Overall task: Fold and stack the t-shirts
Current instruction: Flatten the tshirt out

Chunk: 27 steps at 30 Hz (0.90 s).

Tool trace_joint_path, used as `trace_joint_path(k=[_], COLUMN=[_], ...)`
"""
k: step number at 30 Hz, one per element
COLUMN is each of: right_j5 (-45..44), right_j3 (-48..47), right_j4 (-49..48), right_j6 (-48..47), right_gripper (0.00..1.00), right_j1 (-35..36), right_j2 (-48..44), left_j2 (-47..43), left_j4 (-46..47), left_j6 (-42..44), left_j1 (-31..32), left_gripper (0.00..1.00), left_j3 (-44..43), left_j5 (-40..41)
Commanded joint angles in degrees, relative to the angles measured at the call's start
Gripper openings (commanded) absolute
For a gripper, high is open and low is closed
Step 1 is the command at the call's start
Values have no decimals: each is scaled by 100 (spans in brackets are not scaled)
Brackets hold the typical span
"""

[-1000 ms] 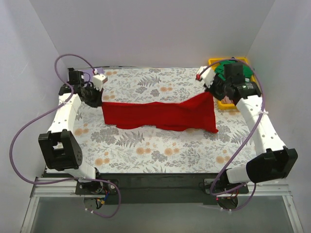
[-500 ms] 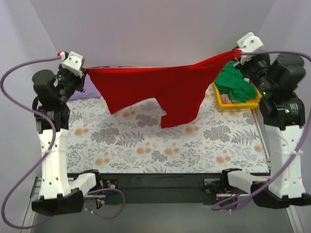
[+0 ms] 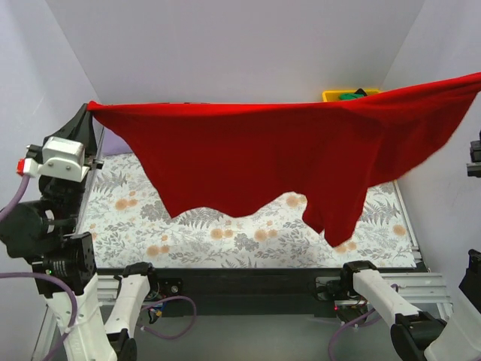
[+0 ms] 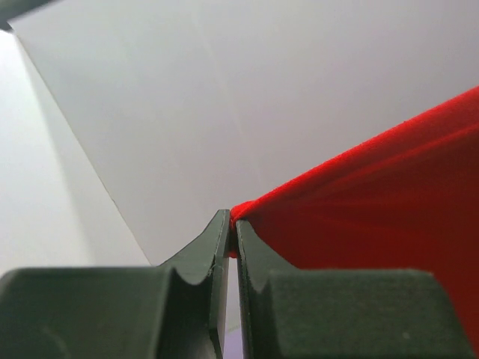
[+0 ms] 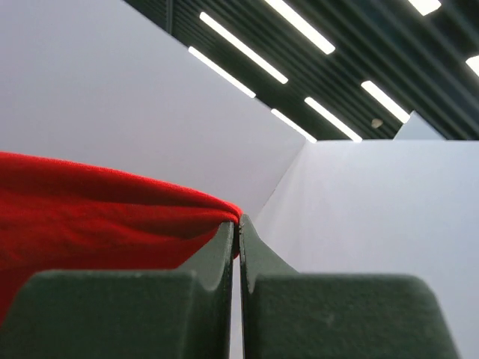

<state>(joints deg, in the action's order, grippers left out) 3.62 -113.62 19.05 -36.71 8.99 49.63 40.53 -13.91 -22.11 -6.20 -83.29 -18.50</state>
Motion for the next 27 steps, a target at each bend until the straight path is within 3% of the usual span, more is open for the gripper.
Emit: trace_joint_path(k=[1,7,18,23,27], right_j5=[-169,253,1343,1423,1168], right_j3=[-282,462,4126,5726,5957], right_j4=[-428,-498,-1244,-2087,-2774], right_j6=[-344,-600,-1101,-1409,-1541], right_gripper=[1,1,1,1,1], right_j1=[-38,-38,-29,58,181], right_j2=[161,223,398,1257,2418], left_j2=[86,165,507,1394,2946], left_j4=[38,-313,-52,625,1354], left_j6=[100,637,1402,1534,1683], left_j1=[-31,-31,-22,-13,-13], left_gripper=[0,0,0,0,0], left_j3=[-337,22,2499,3851,4093], left_j5=[523,523,286,-75,65])
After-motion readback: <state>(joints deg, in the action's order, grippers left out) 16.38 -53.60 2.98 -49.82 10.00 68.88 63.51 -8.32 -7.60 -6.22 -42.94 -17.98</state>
